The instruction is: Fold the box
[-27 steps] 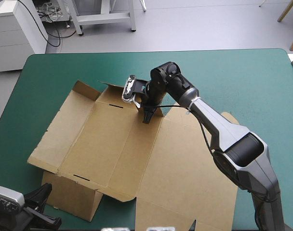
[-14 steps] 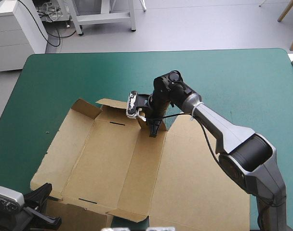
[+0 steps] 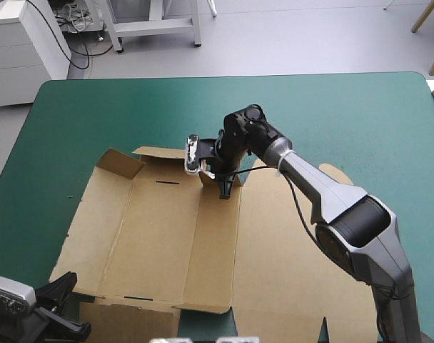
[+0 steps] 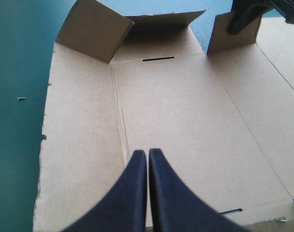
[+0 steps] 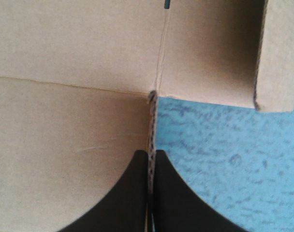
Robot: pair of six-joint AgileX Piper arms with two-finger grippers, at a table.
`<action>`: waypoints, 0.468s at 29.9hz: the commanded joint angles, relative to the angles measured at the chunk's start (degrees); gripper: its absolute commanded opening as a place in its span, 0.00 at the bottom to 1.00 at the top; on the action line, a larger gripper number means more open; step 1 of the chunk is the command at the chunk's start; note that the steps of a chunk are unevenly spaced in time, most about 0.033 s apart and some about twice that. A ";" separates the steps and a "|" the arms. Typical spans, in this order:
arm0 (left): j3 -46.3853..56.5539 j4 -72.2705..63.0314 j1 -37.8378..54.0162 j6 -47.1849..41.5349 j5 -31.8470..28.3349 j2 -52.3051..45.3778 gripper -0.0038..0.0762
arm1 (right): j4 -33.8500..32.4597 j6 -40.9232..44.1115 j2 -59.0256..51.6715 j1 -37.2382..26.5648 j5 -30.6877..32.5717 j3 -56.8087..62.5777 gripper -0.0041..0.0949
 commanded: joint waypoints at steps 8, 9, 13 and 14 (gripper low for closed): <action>-1.34 -0.04 -0.30 -0.64 -4.20 1.04 0.04 | 0.76 -2.58 0.42 1.04 -1.86 -7.88 0.02; -1.34 -0.04 -0.30 -0.64 -4.20 1.04 0.04 | 0.76 -2.83 0.42 1.11 -1.69 -7.88 0.02; -1.34 -0.04 -0.30 -0.64 -4.20 1.04 0.04 | 0.54 -2.72 0.78 1.18 -2.01 -7.77 0.02; -1.34 -0.04 -0.30 -0.64 -4.20 1.04 0.04 | 0.54 -2.72 0.78 1.18 -2.29 -7.77 0.02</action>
